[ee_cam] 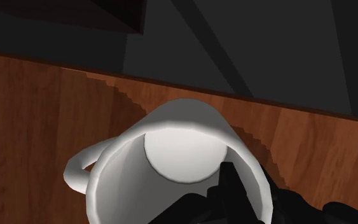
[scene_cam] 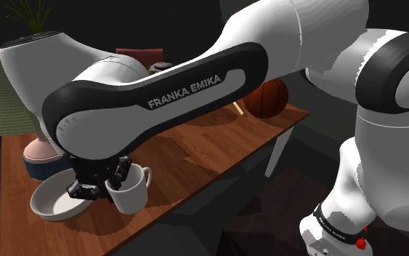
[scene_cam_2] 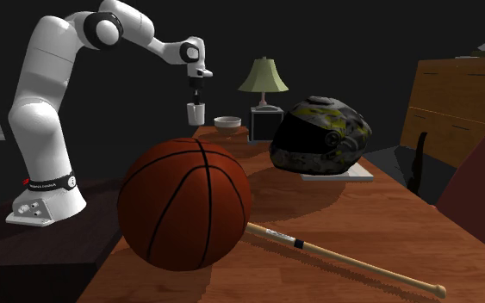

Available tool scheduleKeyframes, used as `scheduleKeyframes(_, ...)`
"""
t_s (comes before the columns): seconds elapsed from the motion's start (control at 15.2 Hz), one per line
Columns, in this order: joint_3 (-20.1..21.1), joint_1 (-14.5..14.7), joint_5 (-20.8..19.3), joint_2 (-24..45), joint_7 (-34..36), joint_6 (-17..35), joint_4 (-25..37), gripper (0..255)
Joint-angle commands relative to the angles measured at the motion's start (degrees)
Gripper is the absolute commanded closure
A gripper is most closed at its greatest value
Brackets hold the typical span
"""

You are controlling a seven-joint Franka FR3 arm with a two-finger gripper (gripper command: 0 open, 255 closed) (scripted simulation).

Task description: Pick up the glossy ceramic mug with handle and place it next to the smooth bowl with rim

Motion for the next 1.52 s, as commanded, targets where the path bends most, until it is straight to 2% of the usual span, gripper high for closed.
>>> scheduleKeyframes(0.0,0.0,0.0,-0.1,0.3,0.1,1.5,-1.2,255)
scheduleKeyframes(0.73,-0.5,0.0,-1.0,2.7,0.7,8.7,-6.0,255)
scheduleKeyframes(1.25,-0.5,0.0,-1.0,2.7,0.7,8.7,-6.0,255)
scheduleKeyframes(1.32,-0.5,0.0,-1.0,2.7,0.7,8.7,-6.0,0)
scheduleKeyframes(1.45,-0.5,0.0,-1.0,2.7,0.7,8.7,-6.0,0)
